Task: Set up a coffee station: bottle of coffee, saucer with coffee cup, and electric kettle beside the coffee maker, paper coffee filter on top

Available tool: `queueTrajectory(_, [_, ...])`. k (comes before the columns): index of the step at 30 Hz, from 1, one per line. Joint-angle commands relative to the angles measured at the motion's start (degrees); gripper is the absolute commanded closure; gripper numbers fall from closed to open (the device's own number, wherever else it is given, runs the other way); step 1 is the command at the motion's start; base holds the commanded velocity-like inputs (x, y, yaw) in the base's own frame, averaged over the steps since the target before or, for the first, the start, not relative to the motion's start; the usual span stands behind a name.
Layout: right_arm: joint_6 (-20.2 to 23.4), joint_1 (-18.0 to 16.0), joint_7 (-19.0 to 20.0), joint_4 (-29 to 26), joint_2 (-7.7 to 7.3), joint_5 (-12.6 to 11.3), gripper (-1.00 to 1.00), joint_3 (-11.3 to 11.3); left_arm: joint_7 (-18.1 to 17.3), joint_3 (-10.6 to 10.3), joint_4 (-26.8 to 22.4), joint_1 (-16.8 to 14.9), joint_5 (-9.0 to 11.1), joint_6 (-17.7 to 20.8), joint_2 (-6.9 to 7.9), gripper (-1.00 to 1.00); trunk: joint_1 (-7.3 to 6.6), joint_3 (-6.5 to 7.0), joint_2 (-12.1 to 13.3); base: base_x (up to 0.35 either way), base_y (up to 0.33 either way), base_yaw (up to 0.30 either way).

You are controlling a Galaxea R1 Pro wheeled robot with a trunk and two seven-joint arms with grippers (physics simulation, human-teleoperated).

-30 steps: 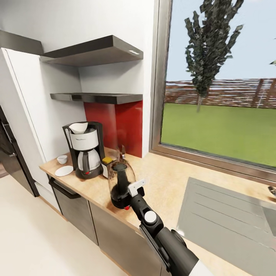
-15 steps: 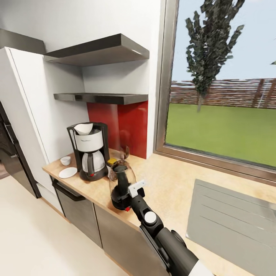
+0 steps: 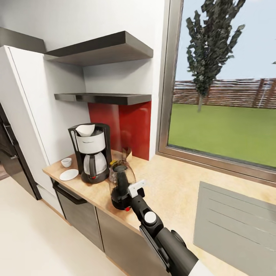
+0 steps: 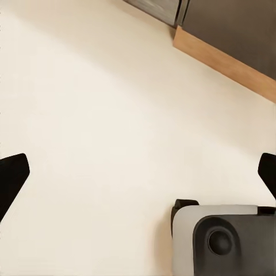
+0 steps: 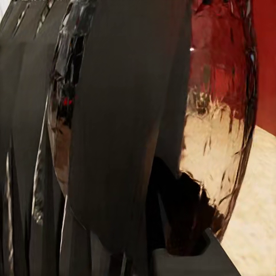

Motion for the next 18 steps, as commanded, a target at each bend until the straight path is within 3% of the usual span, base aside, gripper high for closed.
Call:
queueTrajectory(1, [0.33,-0.07,-0.38,-0.08,-0.03,0.03,1.00,0.18,-0.60,0.45,-0.10,0.04,0.16,0.18,-0.05,-1.00,0.03,-0.07,-0.10,0.000,0.042,0.000])
queueTrajectory(7, [0.33,-0.07,-0.38,-0.07,-0.04,0.02,1.00,0.15,-0.60,0.43,-0.10,0.04,0.15,0.18,-0.11,-1.00,0.03,-0.07,-0.10,0.000,0.202,0.000])
queueTrajectory(18, [0.33,-0.07,-0.38,-0.07,-0.04,0.00,1.00,0.17,-0.60,0.45,-0.10,0.04,0.14,0.18,-0.11,-1.00,0.03,-0.07,-0.10,0.006,0.031,0.000])
